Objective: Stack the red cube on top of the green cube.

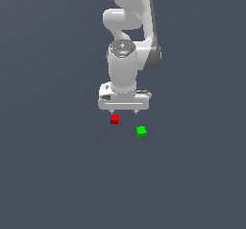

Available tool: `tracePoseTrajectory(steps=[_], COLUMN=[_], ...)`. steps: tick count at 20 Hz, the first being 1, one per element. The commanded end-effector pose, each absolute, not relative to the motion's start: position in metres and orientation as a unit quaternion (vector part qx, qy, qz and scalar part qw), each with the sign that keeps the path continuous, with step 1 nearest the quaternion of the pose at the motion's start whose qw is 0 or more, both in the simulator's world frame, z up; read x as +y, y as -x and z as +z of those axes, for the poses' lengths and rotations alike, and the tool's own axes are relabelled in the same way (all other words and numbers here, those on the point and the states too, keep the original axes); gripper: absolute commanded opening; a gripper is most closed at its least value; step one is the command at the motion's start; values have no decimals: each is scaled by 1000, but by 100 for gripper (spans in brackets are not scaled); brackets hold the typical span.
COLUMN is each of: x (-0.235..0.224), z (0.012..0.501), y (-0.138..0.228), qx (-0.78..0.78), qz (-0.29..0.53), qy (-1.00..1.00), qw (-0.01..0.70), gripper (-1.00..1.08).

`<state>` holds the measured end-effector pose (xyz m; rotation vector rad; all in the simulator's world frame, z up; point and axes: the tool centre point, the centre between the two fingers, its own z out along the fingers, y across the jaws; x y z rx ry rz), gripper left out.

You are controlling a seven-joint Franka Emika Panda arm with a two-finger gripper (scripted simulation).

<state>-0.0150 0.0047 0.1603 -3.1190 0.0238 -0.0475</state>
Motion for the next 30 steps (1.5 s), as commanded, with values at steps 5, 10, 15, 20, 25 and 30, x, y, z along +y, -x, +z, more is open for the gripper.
tracePoseTrajectory(steps=[5,10,15,20,25,30], x=[-22,-38,-47,-47,-47,-47], z=[114,86,72,70,65,46], y=[45,62,71,70,71,71], qx=[20,28,32,32,32,32], qz=[-7,-2,0,0,0,0], qy=[1000,1000,999,999,999,999], qw=[5,2,0,0,0,0], gripper=[100,100,100,100,100,100])
